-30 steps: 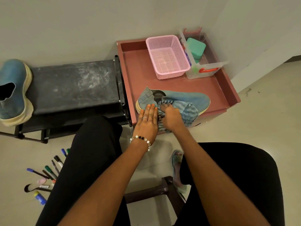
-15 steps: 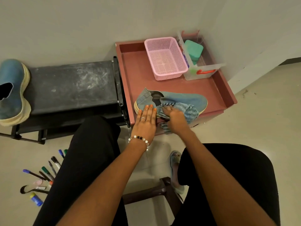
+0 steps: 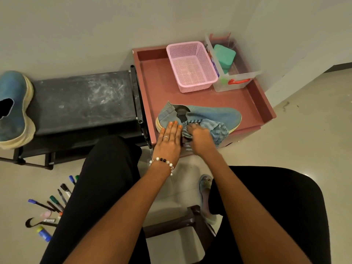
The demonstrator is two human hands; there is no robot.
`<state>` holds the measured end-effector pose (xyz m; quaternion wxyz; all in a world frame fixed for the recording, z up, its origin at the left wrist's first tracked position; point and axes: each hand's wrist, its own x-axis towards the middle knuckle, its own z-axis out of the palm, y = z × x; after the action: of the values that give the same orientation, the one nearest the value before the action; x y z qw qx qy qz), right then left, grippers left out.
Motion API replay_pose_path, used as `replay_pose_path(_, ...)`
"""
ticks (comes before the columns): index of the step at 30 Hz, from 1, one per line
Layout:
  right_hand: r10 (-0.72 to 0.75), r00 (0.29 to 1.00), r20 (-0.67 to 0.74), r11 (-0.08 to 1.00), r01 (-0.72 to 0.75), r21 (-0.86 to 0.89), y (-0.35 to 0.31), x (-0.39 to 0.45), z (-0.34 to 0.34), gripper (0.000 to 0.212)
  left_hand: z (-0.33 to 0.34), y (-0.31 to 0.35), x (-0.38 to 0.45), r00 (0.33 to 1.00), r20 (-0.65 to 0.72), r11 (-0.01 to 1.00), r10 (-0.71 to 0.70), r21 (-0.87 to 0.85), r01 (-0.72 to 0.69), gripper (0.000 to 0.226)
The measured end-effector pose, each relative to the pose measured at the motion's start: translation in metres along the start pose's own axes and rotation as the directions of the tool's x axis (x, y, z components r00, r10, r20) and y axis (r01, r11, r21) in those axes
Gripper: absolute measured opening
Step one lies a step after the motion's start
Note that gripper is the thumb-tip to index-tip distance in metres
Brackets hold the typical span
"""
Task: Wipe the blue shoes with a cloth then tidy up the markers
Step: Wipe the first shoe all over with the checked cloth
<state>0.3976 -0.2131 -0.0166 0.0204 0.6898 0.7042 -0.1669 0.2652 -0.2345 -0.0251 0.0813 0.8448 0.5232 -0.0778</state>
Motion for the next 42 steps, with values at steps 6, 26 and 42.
replay_pose_path(6, 0.099, 0.991, 0.090, 0.986, -0.086, -0.141, 0.093, -0.023, -0.020, 0.066, 0.008, 0.000, 0.004, 0.998, -0.067, 0.999, 0.009, 0.036, -0.007, 0.067)
replay_pose_path(26, 0.248, 0.969, 0.000, 0.944, -0.241, -0.227, 0.070, -0.027, -0.004, 0.060, 0.006, 0.003, 0.004, 1.000, 0.000, 0.998, -0.002, 0.064, 0.002, 0.065)
replay_pose_path(42, 0.307, 0.951, -0.017, 0.952, -0.307, 0.016, 0.000, -0.007, 0.009, 0.043, 0.002, 0.009, 0.005, 1.000, -0.004, 0.998, -0.028, 0.064, 0.028, 0.059)
